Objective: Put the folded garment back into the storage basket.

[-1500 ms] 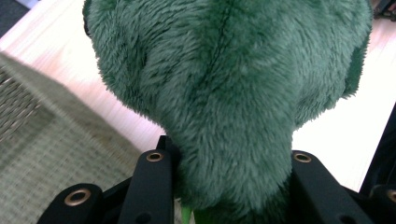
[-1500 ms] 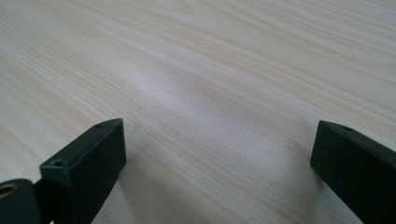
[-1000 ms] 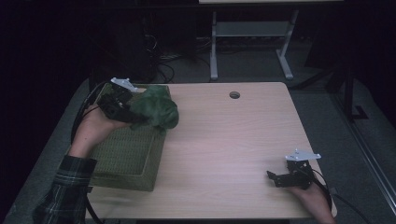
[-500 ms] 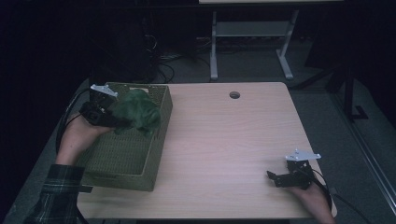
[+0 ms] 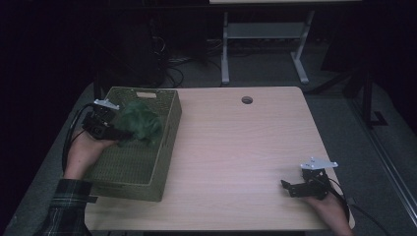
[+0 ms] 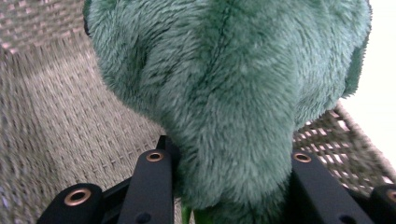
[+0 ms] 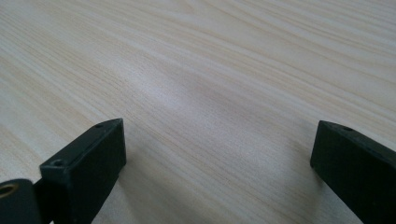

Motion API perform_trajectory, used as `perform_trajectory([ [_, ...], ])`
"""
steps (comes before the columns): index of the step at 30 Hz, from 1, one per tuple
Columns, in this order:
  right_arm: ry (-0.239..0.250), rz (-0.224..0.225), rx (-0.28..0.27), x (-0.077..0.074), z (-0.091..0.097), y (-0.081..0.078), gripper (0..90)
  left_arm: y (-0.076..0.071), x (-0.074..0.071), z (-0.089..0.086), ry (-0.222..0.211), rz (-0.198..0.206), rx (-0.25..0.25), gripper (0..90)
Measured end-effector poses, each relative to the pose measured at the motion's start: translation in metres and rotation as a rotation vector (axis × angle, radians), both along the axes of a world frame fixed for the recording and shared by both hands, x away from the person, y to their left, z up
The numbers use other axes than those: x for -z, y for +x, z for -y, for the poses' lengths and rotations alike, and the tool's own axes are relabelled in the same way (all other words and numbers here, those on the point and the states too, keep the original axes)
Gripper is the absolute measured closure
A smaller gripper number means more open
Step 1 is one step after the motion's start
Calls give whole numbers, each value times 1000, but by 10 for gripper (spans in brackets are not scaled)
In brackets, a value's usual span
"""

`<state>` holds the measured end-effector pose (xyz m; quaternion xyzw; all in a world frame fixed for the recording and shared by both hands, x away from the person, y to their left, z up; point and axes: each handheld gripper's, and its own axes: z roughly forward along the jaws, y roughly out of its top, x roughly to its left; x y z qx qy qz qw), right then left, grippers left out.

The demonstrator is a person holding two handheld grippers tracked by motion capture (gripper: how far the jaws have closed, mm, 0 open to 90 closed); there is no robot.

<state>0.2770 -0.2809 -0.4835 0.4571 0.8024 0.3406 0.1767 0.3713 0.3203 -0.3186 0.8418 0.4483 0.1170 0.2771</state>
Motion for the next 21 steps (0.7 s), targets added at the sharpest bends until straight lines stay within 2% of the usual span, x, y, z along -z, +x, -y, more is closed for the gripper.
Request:
perform_trajectory([
  [9, 0, 0, 0, 0, 0, 0, 28, 9, 37, -11, 24, -28, -58, 658],
  [17, 0, 0, 0, 0, 0, 0, 28, 17, 65, -14, 50, -61, -67, 656],
  [21, 1, 0, 1, 0, 0, 0, 28, 19, 74, -16, 59, -79, -75, 653],
])
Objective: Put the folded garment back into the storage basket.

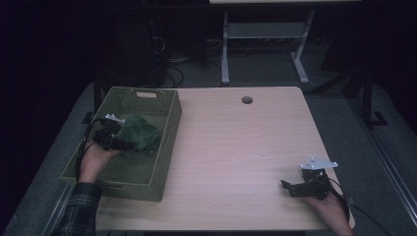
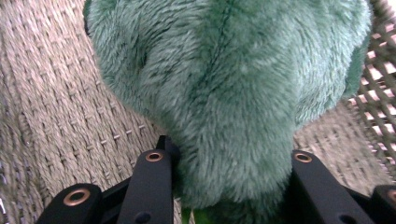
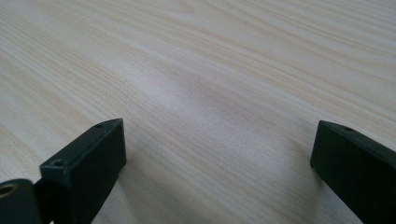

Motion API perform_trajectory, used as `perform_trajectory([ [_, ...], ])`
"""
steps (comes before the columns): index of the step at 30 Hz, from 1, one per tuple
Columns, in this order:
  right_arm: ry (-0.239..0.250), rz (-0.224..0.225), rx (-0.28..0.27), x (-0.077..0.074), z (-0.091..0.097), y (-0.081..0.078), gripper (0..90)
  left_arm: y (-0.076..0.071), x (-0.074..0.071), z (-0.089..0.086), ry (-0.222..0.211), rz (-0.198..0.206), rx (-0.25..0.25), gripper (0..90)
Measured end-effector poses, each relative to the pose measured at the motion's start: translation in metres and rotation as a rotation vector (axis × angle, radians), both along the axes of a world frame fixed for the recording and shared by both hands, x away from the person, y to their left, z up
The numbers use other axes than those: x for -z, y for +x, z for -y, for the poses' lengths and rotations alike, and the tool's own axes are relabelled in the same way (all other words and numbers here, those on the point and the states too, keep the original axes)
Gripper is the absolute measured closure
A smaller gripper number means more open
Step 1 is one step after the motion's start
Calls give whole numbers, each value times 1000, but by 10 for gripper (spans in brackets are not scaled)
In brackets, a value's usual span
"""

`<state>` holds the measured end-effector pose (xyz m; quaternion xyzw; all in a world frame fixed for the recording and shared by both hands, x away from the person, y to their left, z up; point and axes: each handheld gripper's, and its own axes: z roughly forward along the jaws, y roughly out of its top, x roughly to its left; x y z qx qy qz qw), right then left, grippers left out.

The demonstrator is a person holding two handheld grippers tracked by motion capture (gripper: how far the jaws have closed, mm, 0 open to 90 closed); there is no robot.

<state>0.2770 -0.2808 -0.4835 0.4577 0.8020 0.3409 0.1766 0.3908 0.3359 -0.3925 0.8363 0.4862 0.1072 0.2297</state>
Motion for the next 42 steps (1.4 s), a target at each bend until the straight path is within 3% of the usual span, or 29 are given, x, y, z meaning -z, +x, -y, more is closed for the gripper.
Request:
perform_trajectory([
  [9, -1, 0, -1, 0, 0, 0, 28, 4, 10, -1, 20, -25, -5, 624],
  [20, -1, 0, -1, 0, 0, 0, 28, 6, 14, 1, 47, -28, 5, 456],
  [25, -1, 0, -1, 0, 0, 0, 28, 5, 15, 1, 60, -16, 5, 334],
  [27, -1, 0, -1, 0, 0, 0, 28, 5, 16, 1, 62, -13, 2, 236],
  [31, -1, 0, -1, 0, 0, 0, 28, 4, 16, 1, 65, 8, -7, 165],
  [42, -1, 0, -1, 0, 0, 0, 28, -2, -1, -3, 23, 85, -15, 145],
])
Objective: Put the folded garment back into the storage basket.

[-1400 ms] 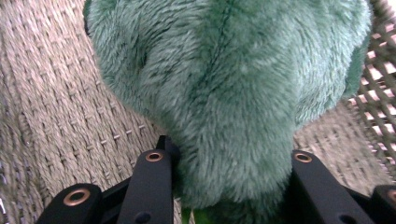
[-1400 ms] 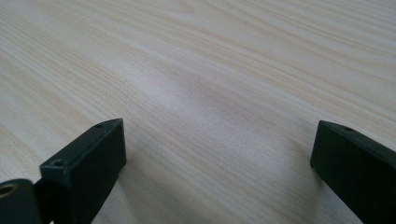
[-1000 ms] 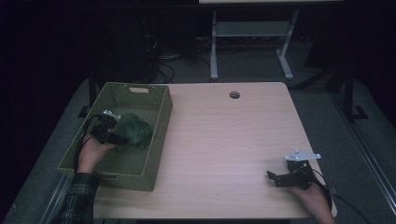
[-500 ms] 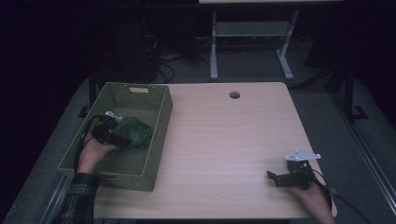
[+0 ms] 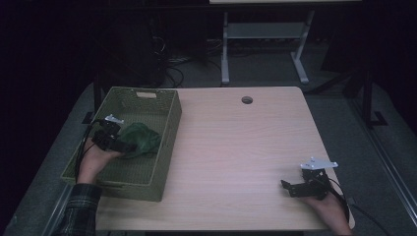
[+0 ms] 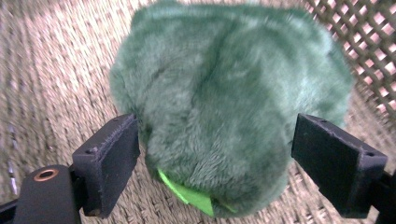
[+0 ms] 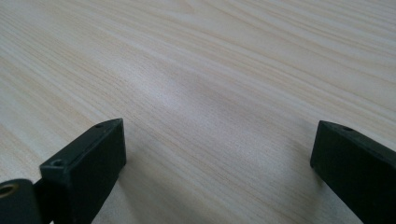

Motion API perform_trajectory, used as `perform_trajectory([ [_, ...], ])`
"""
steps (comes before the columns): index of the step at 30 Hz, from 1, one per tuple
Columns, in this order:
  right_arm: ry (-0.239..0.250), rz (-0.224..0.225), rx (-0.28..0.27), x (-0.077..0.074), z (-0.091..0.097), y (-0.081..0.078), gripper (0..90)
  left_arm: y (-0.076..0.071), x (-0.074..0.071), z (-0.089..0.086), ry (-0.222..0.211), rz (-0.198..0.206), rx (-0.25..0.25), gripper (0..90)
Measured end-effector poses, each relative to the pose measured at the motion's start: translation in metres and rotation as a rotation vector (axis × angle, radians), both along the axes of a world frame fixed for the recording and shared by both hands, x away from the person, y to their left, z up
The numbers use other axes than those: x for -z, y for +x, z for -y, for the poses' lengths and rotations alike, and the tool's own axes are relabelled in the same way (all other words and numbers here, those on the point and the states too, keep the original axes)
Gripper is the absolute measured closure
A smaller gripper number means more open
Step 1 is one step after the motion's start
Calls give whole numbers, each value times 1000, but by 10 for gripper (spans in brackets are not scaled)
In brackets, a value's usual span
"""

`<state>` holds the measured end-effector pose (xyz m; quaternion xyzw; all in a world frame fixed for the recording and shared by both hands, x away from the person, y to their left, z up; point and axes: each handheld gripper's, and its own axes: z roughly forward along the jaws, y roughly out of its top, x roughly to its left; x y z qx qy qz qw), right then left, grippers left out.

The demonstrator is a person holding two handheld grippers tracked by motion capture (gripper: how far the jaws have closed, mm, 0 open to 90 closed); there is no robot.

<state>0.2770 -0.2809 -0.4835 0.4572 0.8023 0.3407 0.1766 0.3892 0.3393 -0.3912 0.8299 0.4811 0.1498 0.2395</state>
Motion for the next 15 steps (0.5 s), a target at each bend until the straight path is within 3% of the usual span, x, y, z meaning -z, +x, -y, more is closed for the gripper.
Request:
perform_trajectory([
  [4, 0, 0, 0, 0, 0, 0, 28, -2, -15, 5, -26, 36, -11, 140],
  [10, 0, 0, 0, 0, 0, 0, 28, -8, -38, 20, -44, 80, 16, 140],
  [15, -1, 0, 0, 0, 0, 0, 29, -13, -52, 38, -92, 111, 43, 141],
])
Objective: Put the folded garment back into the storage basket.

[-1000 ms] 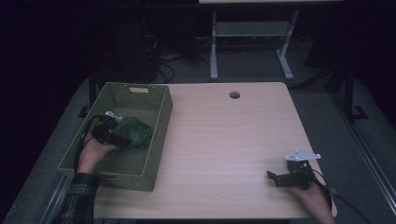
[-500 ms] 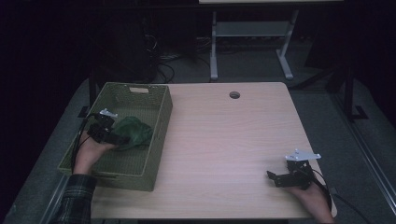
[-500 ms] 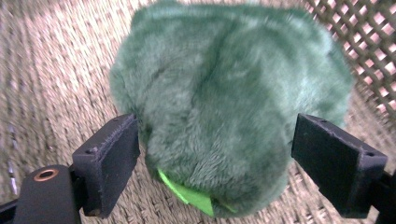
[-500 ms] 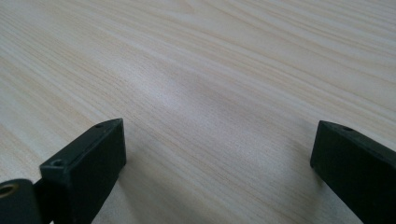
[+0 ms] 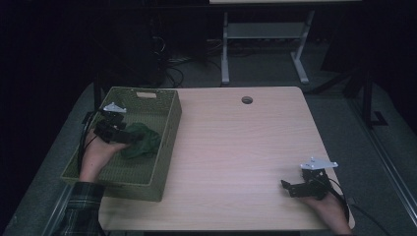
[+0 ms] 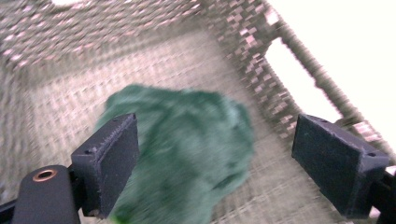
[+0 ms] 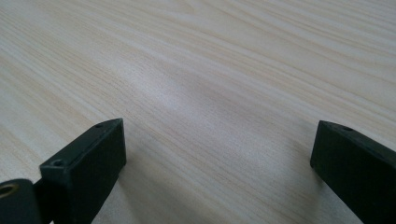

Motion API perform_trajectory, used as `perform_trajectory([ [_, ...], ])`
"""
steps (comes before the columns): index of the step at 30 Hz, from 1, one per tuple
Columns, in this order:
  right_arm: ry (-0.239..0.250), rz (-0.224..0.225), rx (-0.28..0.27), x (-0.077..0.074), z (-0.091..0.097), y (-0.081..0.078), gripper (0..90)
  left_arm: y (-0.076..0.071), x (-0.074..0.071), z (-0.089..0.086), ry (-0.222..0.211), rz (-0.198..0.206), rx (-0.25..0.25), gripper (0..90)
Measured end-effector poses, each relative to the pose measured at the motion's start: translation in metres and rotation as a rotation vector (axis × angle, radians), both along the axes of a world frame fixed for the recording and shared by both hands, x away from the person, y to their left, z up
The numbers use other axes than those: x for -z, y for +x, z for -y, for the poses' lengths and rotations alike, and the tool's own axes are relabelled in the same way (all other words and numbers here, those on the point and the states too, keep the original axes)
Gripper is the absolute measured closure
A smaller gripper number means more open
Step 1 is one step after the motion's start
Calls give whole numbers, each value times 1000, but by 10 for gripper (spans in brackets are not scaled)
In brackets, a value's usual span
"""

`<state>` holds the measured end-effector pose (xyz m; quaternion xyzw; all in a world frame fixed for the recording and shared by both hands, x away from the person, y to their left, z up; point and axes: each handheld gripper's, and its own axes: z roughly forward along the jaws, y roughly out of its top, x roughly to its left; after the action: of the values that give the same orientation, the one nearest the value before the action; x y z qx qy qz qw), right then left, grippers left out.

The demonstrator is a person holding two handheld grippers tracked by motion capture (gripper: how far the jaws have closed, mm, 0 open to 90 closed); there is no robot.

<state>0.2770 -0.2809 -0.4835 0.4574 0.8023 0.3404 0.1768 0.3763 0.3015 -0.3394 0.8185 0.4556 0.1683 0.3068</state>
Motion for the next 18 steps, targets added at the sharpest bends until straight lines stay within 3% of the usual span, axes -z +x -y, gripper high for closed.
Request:
perform_trajectory([
  [11, 0, 0, 0, 0, 0, 0, 28, -13, -20, 47, -66, 61, 77, 146],
  [18, 1, 0, 1, 0, 0, 0, 28, -19, -23, 78, -102, 84, 152, 146],
])
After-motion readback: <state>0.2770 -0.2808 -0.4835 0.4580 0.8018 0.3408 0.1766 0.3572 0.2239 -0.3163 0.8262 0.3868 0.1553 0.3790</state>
